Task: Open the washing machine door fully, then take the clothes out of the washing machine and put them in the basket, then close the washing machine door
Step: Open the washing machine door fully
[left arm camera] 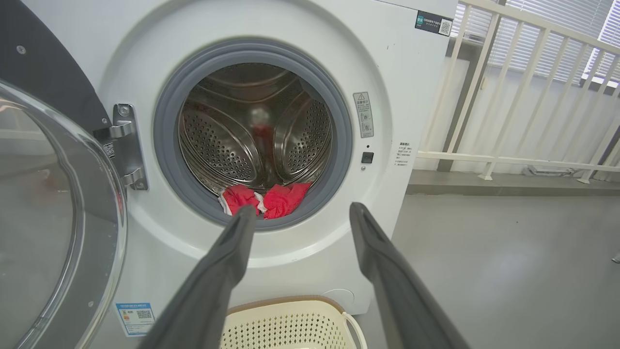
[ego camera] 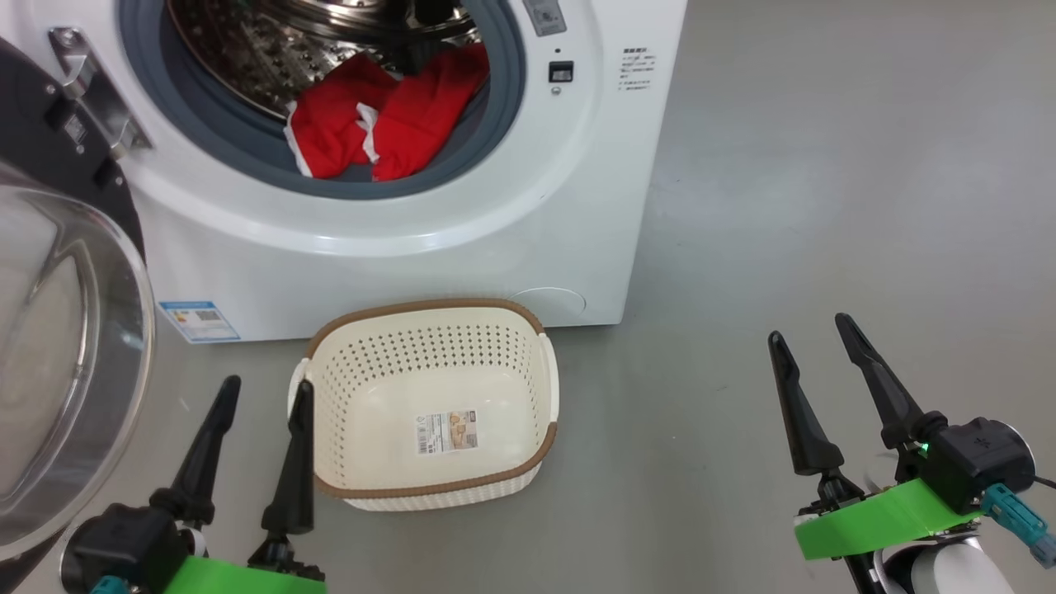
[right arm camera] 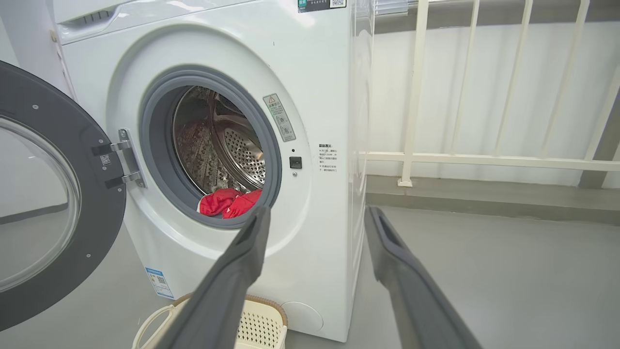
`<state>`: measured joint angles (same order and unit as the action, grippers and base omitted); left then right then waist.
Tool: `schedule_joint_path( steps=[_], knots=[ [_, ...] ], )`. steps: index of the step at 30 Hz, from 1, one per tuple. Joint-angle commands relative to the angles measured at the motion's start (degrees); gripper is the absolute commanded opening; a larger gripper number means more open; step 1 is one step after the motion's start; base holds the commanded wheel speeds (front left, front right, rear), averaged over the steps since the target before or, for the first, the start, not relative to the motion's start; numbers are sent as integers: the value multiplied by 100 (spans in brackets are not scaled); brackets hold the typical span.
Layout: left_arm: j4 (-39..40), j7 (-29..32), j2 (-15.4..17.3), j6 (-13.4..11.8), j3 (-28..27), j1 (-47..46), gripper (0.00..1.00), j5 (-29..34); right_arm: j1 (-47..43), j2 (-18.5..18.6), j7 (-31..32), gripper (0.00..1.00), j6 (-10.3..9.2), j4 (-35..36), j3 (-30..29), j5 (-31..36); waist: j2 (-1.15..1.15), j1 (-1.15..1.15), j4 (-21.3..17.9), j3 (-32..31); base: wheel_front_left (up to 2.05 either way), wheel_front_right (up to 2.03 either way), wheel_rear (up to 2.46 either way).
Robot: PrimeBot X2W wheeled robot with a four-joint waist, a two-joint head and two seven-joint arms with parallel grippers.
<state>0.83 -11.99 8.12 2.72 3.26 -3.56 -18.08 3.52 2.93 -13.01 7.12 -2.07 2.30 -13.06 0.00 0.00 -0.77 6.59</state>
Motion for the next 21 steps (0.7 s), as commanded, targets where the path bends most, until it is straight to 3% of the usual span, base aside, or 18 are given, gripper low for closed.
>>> schedule_joint_path(
  steps=[1,21],
  knots=[
    [104,-66,93,-46,-165,-67,100,67,-35,-5,-64,100,36,161,75,-38,0,0,-68,-49,0,0,0],
    [-177,-128,128,-314,-146,546,100,208,-703,-5,-13,100,36,461,-110,102,0,0,-230,-664,0,0,0]
  ],
)
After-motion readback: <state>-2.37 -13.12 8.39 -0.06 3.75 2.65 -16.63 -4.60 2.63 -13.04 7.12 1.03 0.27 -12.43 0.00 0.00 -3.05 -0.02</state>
